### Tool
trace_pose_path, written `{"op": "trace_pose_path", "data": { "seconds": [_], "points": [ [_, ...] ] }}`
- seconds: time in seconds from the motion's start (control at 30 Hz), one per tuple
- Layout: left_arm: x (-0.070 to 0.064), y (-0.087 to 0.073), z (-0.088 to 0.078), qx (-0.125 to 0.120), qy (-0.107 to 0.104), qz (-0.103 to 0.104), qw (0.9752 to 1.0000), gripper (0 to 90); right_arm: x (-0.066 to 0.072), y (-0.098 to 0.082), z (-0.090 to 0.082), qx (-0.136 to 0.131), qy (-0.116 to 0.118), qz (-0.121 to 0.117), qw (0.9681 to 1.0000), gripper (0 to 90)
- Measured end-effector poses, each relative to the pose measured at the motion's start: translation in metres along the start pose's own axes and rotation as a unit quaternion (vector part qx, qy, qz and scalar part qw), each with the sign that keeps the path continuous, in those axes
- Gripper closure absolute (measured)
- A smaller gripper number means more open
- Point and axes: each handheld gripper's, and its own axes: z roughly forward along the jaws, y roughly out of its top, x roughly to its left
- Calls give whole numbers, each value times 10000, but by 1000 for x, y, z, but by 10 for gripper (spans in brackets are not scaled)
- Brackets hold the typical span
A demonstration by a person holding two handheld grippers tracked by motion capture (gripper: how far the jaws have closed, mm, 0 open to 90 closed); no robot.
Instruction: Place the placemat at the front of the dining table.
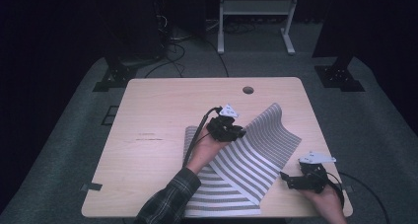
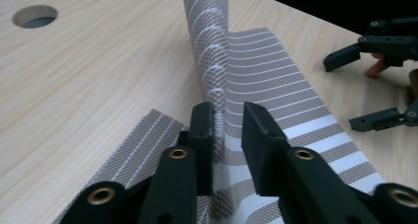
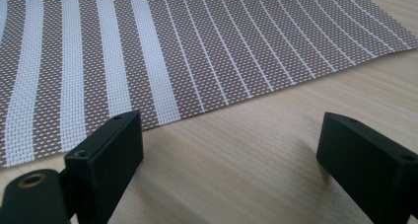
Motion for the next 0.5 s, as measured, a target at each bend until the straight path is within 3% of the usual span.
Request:
{"op": "trace_pose_path", "data": {
  "seconds": [0.23, 0.5],
  "points": [
    [8, -4, -13, -29, 101, -40, 9999, 653, 0, 0, 0, -1, 0, -6, 10000, 93],
    [12, -16, -31, -34, 112, -110, 9999, 495, 0, 0, 0, 1, 10, -15, 10000, 93]
  ]
}}
